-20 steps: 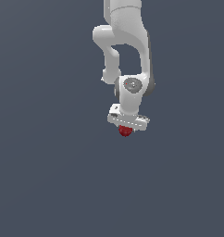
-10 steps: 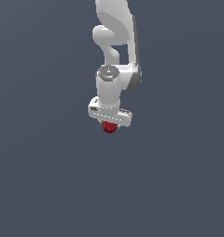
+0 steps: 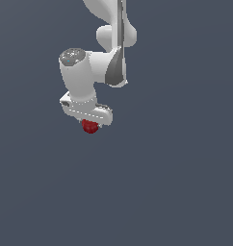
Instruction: Pick up the object and move it to a goal position.
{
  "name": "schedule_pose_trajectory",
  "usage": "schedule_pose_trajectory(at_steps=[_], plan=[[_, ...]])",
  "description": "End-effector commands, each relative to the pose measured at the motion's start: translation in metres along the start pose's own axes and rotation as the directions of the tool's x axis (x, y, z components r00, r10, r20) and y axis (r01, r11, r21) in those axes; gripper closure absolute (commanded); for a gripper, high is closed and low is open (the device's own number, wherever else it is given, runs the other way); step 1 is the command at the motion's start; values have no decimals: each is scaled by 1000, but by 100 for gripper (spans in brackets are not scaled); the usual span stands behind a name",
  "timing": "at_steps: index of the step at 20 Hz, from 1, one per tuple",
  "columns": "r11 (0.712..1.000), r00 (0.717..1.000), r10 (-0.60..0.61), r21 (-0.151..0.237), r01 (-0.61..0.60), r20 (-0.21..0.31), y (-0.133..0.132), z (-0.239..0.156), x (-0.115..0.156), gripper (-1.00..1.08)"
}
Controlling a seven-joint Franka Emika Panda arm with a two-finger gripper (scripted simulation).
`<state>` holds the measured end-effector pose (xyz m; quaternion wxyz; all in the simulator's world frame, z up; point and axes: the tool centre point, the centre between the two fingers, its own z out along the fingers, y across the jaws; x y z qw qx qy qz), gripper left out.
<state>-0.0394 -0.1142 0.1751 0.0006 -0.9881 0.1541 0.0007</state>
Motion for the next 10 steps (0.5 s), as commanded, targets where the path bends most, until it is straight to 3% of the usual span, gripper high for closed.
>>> schedule_pose_trajectory(at_steps=[1, 10], plan=[[1000, 1000, -2, 0, 2, -1, 16, -12, 9, 108], [1000, 1000, -2, -1, 2, -2, 38, -28, 22, 108]])
